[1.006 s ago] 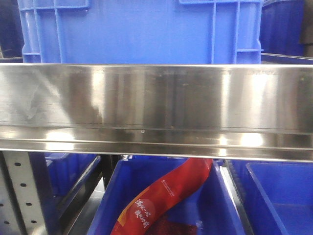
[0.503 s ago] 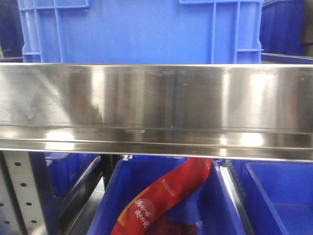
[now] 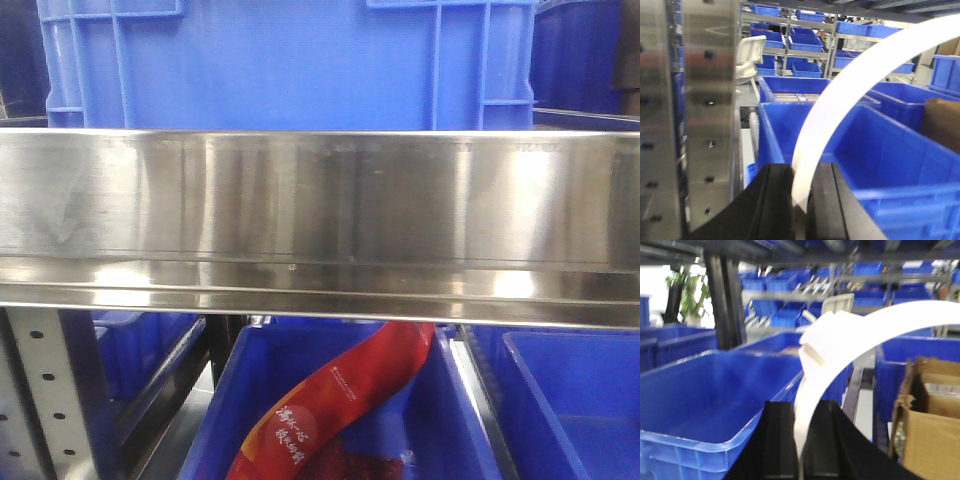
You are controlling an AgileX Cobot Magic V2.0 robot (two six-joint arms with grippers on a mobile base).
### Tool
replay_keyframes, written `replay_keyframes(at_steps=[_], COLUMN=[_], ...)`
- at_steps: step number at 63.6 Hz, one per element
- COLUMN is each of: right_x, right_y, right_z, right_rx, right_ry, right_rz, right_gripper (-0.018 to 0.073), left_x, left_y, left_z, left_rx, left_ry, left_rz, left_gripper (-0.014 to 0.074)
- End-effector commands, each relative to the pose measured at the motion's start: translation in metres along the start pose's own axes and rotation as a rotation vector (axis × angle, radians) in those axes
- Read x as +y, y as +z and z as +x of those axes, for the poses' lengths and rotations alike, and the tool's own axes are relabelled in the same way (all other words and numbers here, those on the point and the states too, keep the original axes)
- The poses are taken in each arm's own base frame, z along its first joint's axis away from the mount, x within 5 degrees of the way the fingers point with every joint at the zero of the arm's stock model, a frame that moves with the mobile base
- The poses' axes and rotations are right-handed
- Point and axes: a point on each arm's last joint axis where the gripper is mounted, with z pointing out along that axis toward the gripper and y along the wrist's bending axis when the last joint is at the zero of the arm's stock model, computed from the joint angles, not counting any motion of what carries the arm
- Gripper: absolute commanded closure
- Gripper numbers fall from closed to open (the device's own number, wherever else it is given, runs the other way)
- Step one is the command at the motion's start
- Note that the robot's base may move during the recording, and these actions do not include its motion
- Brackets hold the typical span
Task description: Grab PVC pipe and place in blue bin
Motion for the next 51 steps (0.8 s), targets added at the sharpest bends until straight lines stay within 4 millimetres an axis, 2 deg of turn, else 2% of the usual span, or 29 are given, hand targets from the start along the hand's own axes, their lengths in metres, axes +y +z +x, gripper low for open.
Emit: replay_keyframes(at_steps=[1,16,32,42,51], right_x=[0.006,0.031,0.069,0.081,0.086], right_y=[0.022,0.075,0.121,0.147,0.168], right_z=[-0.007,-0.022,-0.027,-0.025,-0.022], right_rx=[0.045,0.123,0.259,0.306,0.313], right_ry=[-0.04,-0.046,-0.007,0.007,0.011], right_rz=[-0.064,-0.211,-0.369,-0.398,-0.394], right_gripper=[0.0727,0.0727,0.0727,0.0727,0.0727], left_x=[-0.003,-0.021,-0.06,-0.063,-0.063], left_y=[0.012,0.058,0.117,0.16,0.196], left_z=[-0.013,-0.028,-0.035,-0.034,-0.035], left_rx=[0.003,0.124,0.251,0.32,0.361], left_ry=[-0.019,-0.006,0.017,-0.088,-0.061], left_rz=[0.043,0.196,0.375,0.298,0.239], left_gripper=[0.0707,0.0707,0.0707,0.0707,0.0707])
